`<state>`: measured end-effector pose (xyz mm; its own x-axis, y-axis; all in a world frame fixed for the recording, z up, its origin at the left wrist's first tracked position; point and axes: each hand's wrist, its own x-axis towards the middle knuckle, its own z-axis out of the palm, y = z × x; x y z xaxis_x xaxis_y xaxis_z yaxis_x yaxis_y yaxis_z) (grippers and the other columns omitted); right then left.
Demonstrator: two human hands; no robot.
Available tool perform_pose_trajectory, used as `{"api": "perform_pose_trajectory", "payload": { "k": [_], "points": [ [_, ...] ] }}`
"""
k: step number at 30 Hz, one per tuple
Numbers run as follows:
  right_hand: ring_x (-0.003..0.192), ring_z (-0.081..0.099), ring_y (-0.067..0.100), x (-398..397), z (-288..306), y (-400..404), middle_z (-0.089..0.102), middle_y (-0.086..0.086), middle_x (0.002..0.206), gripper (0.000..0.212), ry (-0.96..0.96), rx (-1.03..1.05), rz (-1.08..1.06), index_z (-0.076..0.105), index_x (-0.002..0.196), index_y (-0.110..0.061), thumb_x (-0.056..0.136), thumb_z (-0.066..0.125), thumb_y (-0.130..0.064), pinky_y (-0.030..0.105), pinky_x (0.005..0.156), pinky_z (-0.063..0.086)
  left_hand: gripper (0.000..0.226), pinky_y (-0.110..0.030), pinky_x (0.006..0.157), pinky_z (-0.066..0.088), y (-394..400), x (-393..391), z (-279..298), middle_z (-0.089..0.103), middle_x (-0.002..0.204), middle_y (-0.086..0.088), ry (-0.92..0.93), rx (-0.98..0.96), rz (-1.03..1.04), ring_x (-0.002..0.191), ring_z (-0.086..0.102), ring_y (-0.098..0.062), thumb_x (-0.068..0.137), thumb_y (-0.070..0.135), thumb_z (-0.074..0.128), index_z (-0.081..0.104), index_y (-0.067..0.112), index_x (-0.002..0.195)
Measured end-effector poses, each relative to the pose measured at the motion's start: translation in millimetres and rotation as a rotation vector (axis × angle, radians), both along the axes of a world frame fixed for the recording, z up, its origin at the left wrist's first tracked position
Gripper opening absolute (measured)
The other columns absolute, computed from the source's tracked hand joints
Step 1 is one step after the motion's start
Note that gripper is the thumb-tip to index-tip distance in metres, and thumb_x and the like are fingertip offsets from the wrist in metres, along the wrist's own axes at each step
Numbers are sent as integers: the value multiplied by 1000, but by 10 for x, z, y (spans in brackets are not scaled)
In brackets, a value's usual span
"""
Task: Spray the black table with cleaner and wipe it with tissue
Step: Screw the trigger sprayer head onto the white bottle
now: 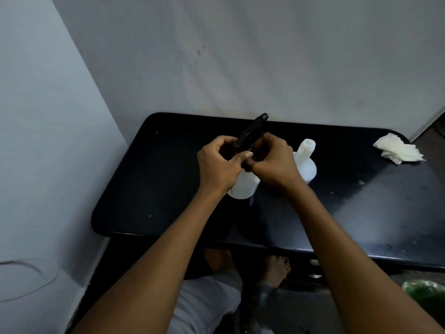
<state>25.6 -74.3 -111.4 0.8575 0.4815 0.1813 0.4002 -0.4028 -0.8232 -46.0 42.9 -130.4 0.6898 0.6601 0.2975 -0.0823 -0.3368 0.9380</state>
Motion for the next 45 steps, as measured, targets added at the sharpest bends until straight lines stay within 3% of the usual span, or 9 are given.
{"api": "perform_pose_trajectory", "payload": {
  "k": [4,7,16,22,26,29,34,41,45],
  "points": [
    [103,72,32,2,95,-74,72,16,111,39,276,109,85,65,120,-3,82,69,5,52,88,62,27,-17,70,56,28,19,-41,72,85,14,1,8,-44,82,69,1,71,20,84,68,33,88],
    [111,69,31,-35,111,-69,72,17,120,31,385,196,168,69,122,-6,92,62,0,55,87,62,23,-24,73,59,40,25,-85,73,89,9,6,-13,-81,86,71,-4,75,18,81,71,24,95],
    [89,76,32,5,-3,-100,75,24,93,16,144,168,114,74,97,5,95,72,-11,51,71,64,33,-27,80,59,51,9,-289,73,96,12,126,8,-132,92,68,1,72,19,84,70,29,100],
    [75,74,-4,-115,-151,12,74,-17,77,35,-35,254,-117,82,99,-12,72,93,-33,21,71,63,30,-14,73,54,2,5,-295,69,90,15,94,21,-117,90,67,0,76,12,77,65,34,93],
    [71,74,2,-205,-262,130,77,-11,77,33,-115,312,-272,81,86,-17,69,88,-44,31,70,63,31,-24,70,56,-58,21,-342,67,92,11,89,70,-78,86,67,-5,78,0,70,65,24,97],
    [72,70,-8,-254,-291,162,66,-26,73,28,-191,353,-288,78,91,-23,71,87,-41,17,72,60,19,-32,64,56,-74,38,-369,69,94,5,55,90,-57,80,68,-13,82,10,71,66,18,98],
    [76,74,7,-184,-296,142,73,-9,79,23,-115,346,-246,70,87,-17,79,81,-35,35,73,64,14,-41,67,60,-56,63,-381,70,94,3,88,98,-15,82,69,-18,84,16,70,67,18,97],
    [69,70,7,-226,-251,210,67,-9,71,34,-2,434,-361,57,69,-22,69,91,-24,22,66,58,21,-42,76,60,-73,53,-347,69,98,5,114,108,-4,91,68,-11,79,12,72,66,18,98],
    [74,74,9,-244,-242,219,74,-3,81,40,148,547,-427,62,83,-23,61,96,-24,26,67,63,25,-42,78,59,-101,41,-338,67,101,5,129,121,-4,95,67,-12,80,11,72,63,22,101]
  ]
}}
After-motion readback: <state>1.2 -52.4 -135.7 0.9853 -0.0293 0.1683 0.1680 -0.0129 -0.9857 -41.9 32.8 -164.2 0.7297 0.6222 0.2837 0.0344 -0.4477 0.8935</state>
